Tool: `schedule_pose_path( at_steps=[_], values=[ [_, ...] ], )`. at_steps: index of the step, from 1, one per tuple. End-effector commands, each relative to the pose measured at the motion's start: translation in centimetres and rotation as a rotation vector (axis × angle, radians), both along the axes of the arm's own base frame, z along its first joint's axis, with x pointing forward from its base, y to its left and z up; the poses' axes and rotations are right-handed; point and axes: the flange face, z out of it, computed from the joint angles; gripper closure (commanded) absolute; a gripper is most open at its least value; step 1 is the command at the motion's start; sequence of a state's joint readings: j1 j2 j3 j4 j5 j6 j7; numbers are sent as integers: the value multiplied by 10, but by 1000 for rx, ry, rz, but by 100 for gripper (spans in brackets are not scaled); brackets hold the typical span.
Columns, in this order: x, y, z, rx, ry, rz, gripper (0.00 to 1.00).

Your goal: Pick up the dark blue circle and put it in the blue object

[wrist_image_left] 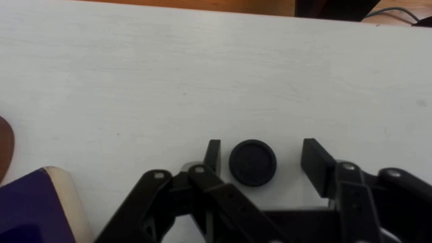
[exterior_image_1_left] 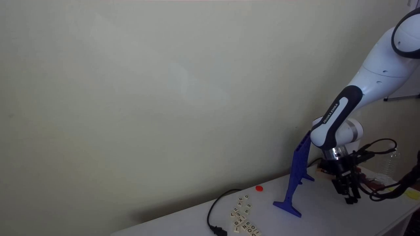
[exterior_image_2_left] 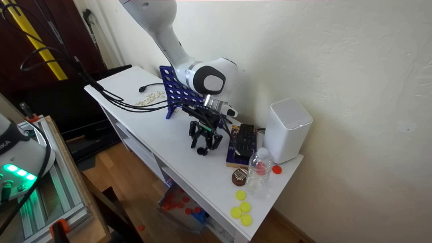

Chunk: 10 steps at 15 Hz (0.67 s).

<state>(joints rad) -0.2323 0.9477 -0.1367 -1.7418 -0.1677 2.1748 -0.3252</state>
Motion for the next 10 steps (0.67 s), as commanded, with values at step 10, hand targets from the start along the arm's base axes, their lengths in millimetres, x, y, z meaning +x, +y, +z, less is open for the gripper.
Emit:
schedule_pose_path(
  at_steps=[10],
  values=[
    [-1,-4,-5,-12,6,-27,43]
  ],
)
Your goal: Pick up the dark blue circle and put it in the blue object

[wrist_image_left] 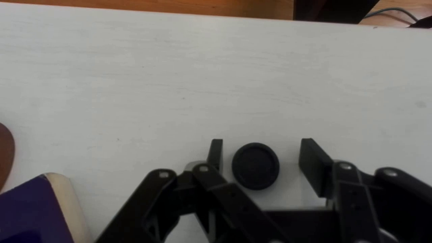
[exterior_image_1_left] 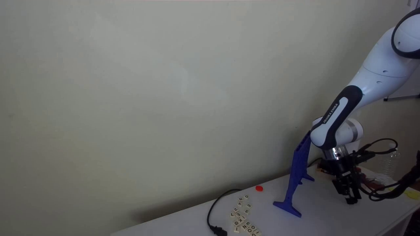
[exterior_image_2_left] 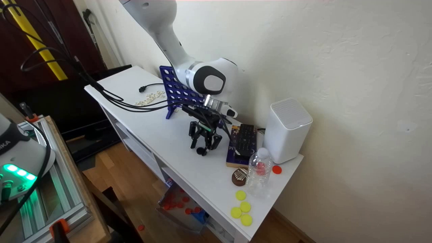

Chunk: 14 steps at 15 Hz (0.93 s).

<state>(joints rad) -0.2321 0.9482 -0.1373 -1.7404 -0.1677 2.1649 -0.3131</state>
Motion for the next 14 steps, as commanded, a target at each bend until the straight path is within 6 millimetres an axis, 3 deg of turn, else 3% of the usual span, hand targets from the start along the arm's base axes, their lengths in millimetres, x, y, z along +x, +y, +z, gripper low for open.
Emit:
schedule_pose_path(
  at_steps=[1,4,14],
  values=[
    [0,-4,-5,-6,-4,-17,46],
    [0,-7,-3,-6,-7,-23,48],
    [0,-16,-1,4,-18,-46,43]
  ],
)
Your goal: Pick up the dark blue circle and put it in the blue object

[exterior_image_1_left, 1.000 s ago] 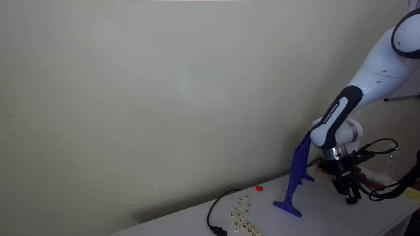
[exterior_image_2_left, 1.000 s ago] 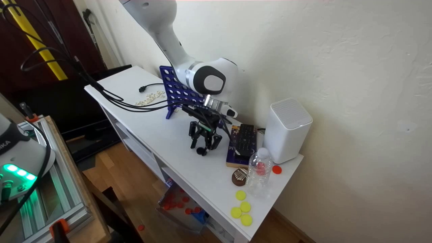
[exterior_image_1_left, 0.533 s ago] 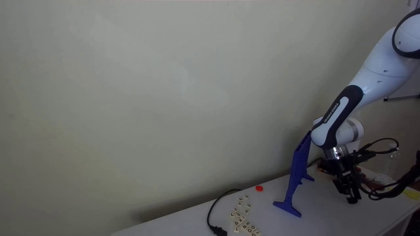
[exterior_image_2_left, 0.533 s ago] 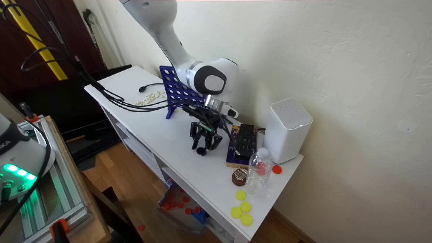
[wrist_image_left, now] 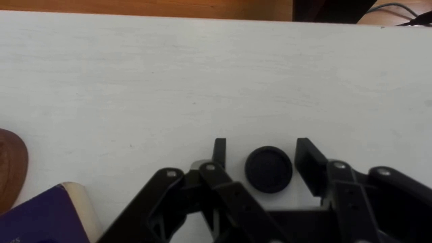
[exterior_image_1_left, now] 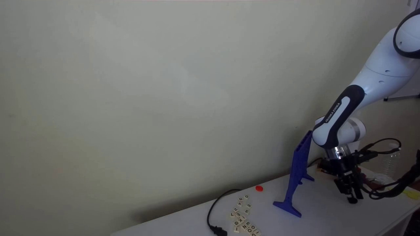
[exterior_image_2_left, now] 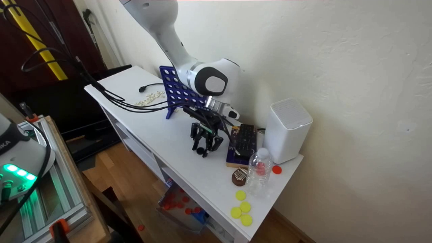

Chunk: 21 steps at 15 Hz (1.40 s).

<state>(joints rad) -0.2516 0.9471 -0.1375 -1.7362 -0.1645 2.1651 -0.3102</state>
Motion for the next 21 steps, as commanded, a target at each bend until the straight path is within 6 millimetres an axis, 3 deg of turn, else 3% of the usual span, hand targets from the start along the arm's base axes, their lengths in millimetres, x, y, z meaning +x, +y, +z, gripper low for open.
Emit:
schedule_pose_path(
  at_steps=[1,4,12,18,21],
  values=[
    [2,-6,-2,9,-14,-26,42],
    [2,-8,-2,15,-18,-35,32],
    [3,-12,1,37,-33,-64,38],
    [6,-13,3,54,-50,-91,35],
    [7,-13,4,55,-52,-93,41]
  ],
)
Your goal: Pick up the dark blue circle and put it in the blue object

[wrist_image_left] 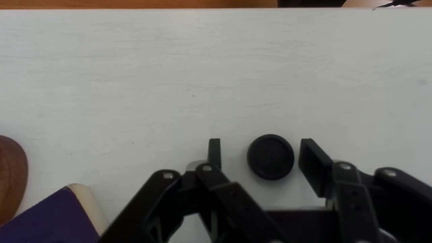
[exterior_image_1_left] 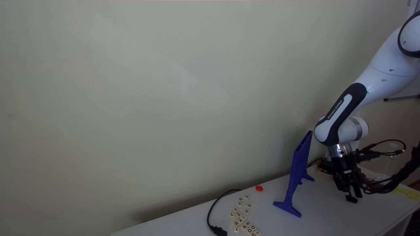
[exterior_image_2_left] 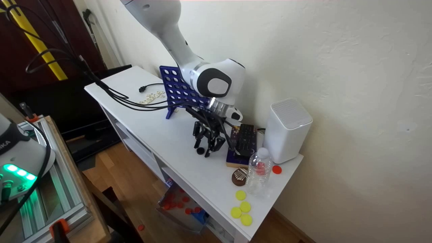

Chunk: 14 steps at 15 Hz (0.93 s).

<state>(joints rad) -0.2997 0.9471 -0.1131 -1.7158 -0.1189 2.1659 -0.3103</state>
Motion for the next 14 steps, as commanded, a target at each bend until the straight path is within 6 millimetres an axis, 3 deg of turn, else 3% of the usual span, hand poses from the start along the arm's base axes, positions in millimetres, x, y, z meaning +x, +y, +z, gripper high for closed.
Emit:
schedule_pose_path(
  at_steps=[1,2,5,9,11,12,13,14],
  values=[
    [5,0,0,25,-18,-22,43],
    [5,0,0,25,-19,-23,47],
    [6,0,1,27,-22,-26,45],
    [7,1,0,21,-14,-19,55],
    [7,0,0,20,-13,-18,66],
    [8,0,0,19,-12,-17,81],
    [9,0,0,17,-12,-17,89],
    [9,0,1,17,-12,-17,91]
  ],
)
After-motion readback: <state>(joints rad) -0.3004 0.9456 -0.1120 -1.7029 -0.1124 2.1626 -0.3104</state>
